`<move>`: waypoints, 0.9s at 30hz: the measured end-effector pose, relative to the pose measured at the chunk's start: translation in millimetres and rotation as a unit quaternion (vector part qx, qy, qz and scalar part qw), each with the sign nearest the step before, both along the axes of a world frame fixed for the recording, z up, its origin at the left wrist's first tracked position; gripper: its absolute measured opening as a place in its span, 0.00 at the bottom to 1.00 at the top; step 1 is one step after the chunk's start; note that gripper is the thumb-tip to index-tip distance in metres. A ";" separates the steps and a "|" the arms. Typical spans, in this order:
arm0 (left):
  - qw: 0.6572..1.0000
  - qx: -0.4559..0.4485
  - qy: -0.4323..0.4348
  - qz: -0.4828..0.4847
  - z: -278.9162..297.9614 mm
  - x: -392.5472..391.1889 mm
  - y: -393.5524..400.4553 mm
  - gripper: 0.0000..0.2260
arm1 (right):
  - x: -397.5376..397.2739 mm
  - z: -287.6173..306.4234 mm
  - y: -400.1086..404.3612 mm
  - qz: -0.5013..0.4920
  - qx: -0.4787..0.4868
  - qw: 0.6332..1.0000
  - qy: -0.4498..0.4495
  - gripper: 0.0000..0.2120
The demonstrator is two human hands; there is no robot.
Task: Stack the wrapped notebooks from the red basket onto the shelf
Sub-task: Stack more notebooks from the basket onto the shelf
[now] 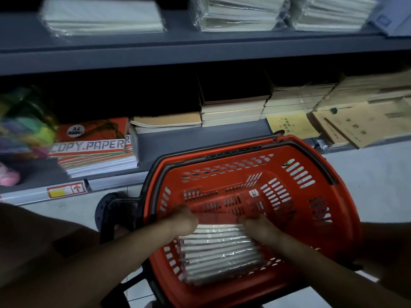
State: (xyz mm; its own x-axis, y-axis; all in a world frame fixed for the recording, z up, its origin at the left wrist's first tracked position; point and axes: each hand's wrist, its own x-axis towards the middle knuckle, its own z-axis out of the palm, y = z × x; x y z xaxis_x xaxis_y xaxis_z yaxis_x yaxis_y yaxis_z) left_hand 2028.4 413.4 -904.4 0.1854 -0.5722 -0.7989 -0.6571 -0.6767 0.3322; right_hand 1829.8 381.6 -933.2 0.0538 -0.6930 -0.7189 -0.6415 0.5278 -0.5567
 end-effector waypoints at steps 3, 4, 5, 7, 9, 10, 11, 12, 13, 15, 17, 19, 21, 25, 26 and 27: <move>1.000 -0.002 -0.015 0.014 16.9 -7.5 3.7 0.14 | -3.6 3.6 10.3 -0.080 0.012 0.996 -0.027 0.12; 1.000 -0.007 -0.005 0.029 22.5 -9.8 4.6 0.13 | -5.3 6.9 12.5 -0.121 0.019 0.992 -0.043 0.11; 0.998 -0.014 0.009 0.053 28.8 -12.2 5.7 0.13 | -6.7 12.8 14.4 -0.163 0.031 0.984 -0.060 0.10; 0.987 -0.049 0.053 0.145 38.9 -14.1 12.0 0.11 | -10.6 28.0 19.8 -0.241 0.054 0.964 -0.098 0.06; 0.950 -0.085 0.128 0.273 46.5 -16.6 19.8 0.13 | -16.0 42.6 24.5 -0.305 0.059 0.939 -0.145 0.05; 0.923 -0.098 0.164 0.333 50.8 -17.5 22.6 0.13 | -17.0 51.1 26.2 -0.332 0.055 0.925 -0.173 0.06; 0.894 -0.109 0.202 0.384 55.0 -17.6 23.8 0.12 | -16.7 61.0 27.1 -0.354 0.045 0.913 -0.199 0.07; 0.864 -0.120 0.246 0.422 60.9 -17.1 23.8 0.11 | -15.7 72.9 27.2 -0.370 0.033 0.901 -0.224 0.07; 0.835 -0.130 0.295 0.446 67.1 -14.9 22.9 0.10 | -15.2 86.0 27.0 -0.383 0.020 0.889 -0.250 0.07; 0.798 -0.144 0.377 0.447 82.8 -7.0 21.5 0.08 | -13.1 114.5 27.2 -0.397 -0.002 0.867 -0.301 0.06; 0.776 -0.146 0.444 0.423 94.6 0.9 21.6 0.08 | -13.3 135.8 32.0 -0.399 -0.028 0.851 -0.340 0.10; 0.749 -0.145 0.495 0.416 105.0 5.1 24.1 0.10 | -13.5 150.2 40.8 -0.415 -0.040 0.834 -0.362 0.15; 0.723 -0.151 0.541 0.402 112.5 7.6 26.9 0.13 | -11.8 163.0 49.2 -0.431 -0.060 0.819 -0.374 0.16; 0.702 -0.166 0.598 0.350 124.8 12.5 28.1 0.17 | -10.5 184.5 56.5 -0.449 -0.131 0.811 -0.351 0.13; 0.700 -0.168 0.606 0.337 126.6 13.9 28.1 0.18 | -12.2 187.7 58.1 -0.447 -0.156 0.815 -0.335 0.11; 0.698 -0.172 0.616 0.324 128.0 15.3 28.4 0.20 | -13.1 190.5 60.2 -0.423 -0.181 0.828 -0.322 0.10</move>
State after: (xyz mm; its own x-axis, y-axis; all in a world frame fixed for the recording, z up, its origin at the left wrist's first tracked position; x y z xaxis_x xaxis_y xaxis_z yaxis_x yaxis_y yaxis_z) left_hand 2043.7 441.7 -776.4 -0.2117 -0.8842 -0.4164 0.6760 -0.4402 0.5910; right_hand 1816.7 441.8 -742.8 -0.2697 -0.8418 -0.4676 0.3633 0.3608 -0.8590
